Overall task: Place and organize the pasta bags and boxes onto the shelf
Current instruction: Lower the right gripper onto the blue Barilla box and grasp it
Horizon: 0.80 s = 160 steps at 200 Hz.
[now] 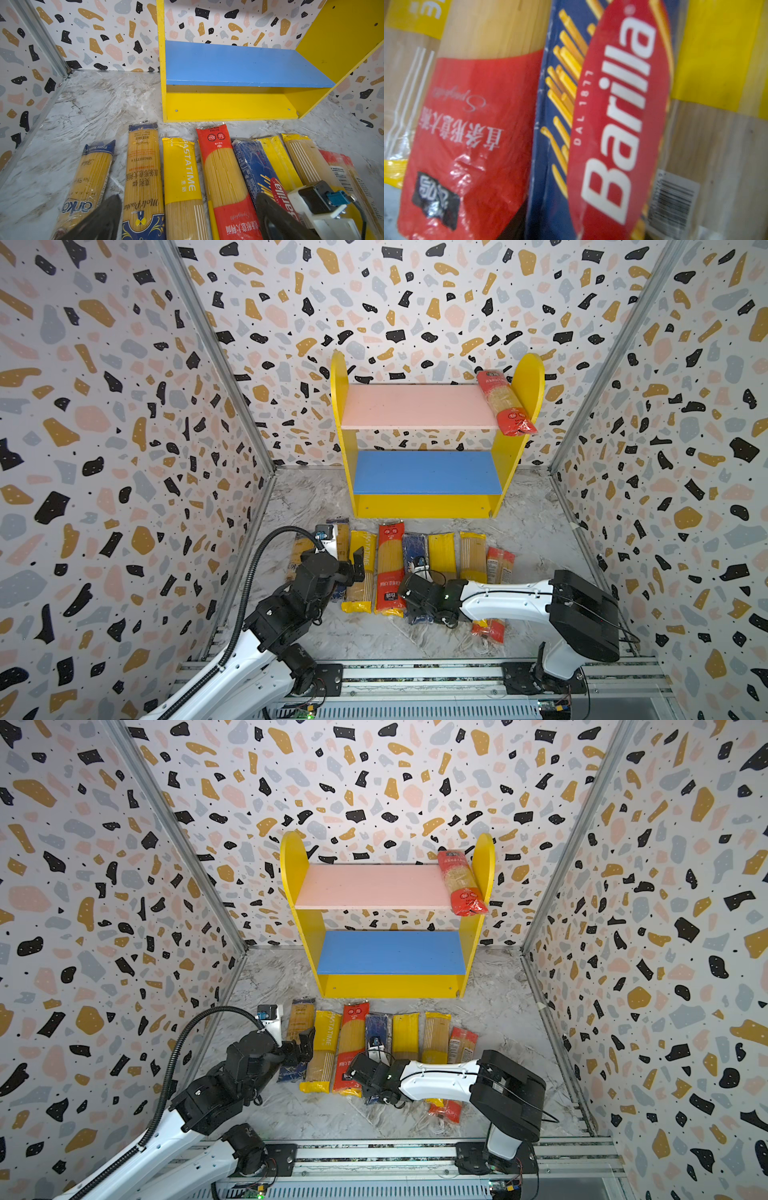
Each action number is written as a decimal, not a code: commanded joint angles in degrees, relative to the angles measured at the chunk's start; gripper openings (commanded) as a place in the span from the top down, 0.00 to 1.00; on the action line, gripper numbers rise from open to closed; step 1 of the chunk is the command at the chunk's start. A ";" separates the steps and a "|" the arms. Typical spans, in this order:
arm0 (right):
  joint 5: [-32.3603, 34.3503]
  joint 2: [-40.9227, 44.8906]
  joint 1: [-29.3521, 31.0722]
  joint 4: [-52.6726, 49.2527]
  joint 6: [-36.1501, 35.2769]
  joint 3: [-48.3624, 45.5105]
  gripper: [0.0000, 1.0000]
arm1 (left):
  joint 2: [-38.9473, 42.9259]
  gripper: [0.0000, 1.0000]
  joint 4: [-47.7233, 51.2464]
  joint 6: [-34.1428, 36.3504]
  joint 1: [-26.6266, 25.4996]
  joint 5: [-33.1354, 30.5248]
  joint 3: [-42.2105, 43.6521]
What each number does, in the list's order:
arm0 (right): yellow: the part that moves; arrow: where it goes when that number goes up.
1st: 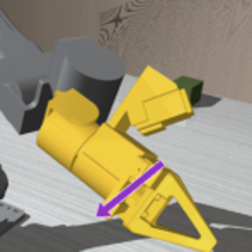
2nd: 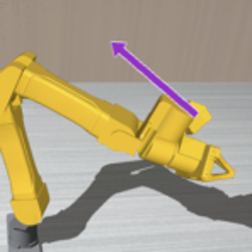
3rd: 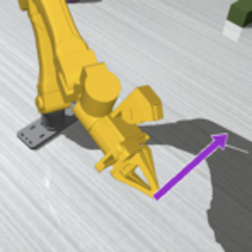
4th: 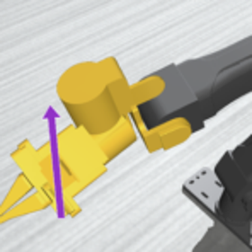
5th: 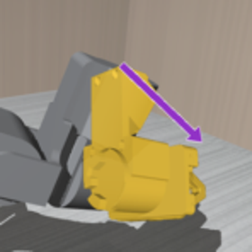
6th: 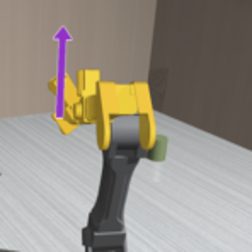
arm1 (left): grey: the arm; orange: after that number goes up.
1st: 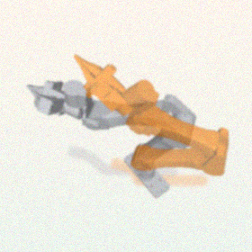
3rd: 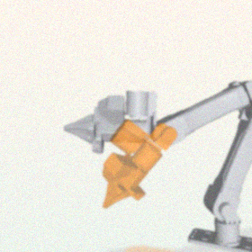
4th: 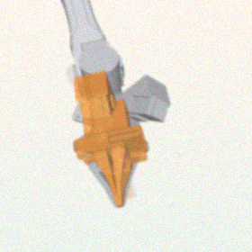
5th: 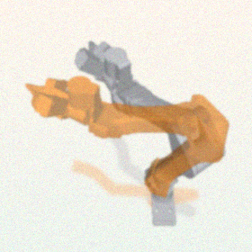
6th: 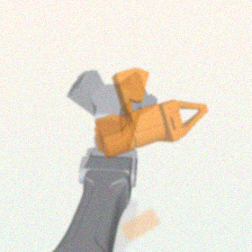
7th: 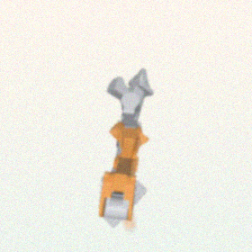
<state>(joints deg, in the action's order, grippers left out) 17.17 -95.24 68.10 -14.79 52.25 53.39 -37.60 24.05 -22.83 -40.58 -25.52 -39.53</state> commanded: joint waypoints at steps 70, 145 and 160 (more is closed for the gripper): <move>-5.83 12.94 -3.25 -1.17 -7.31 -2.13 0.63 | -7.95 0.01 -4.16 4.52 -0.20 0.98 -11.08; -23.51 27.90 -14.99 12.65 -8.23 -14.55 0.64 | -11.51 0.01 -4.63 4.69 -0.15 -0.14 -14.88; -23.67 26.94 -15.80 11.10 -9.26 -14.18 0.64 | -11.92 0.00 -4.58 4.30 -0.20 -0.14 -14.57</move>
<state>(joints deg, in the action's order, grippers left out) -3.11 -70.15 53.76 -11.14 45.60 37.36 -49.01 20.93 -18.68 -40.58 -24.75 -52.88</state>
